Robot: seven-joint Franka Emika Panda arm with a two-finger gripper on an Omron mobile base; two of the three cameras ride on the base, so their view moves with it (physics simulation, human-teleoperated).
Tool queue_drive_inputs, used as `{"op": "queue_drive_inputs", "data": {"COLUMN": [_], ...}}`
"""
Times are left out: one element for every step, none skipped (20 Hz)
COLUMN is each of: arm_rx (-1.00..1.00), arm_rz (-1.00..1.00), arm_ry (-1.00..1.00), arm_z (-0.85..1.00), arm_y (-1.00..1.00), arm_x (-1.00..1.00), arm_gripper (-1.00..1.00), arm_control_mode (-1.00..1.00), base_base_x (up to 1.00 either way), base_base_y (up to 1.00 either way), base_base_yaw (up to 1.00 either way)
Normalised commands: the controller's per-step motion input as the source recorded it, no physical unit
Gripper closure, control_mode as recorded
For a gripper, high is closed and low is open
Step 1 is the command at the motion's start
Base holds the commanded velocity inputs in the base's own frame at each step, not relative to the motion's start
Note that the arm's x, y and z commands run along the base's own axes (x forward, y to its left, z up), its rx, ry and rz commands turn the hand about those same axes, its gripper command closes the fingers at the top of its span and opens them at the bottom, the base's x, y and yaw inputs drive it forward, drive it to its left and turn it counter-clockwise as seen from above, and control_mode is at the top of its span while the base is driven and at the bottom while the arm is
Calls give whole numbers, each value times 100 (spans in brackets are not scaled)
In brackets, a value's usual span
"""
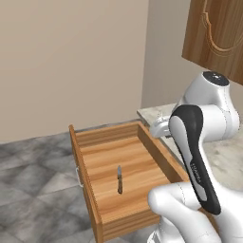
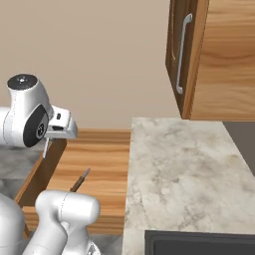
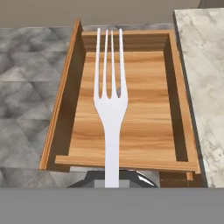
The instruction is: Pick up the metallic utensils from the counter and place them in the open drawer. Make sure not to pick up any wooden utensils.
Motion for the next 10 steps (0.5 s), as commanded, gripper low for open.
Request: {"op": "queue_drive_inputs", "data": {"arm_rx": [0, 0, 0, 0, 0, 0, 0, 0, 0, 0], "arm_rz": [0, 0, 1, 0, 0, 0, 0, 1, 1, 0], "arm_ry": [0, 0, 18, 24, 29, 36, 39, 42, 31, 30], "arm_z": [0, 0, 0, 0, 0, 0, 0, -1, -30, -48], "arm_y": [0, 0, -2, 0, 0, 0, 0, 0, 0, 0], "arm_x": [0, 0, 42, 61, 72, 90, 85, 81, 71, 56], "arm_gripper": [100, 100, 100, 100, 100, 100, 100, 100, 100, 100], "arm_control_mode": [100, 100, -100, -100, -100, -100, -100, -100, -100, -100], "base_base_x": [11, 24, 0, 0, 0, 0, 0, 0, 0, 0], "base_base_y": [-13, -9, 0, 0, 0, 0, 0, 0, 0, 0], "base_base_yaw": [1, 2, 0, 0, 0, 0, 0, 0, 0, 0]}}
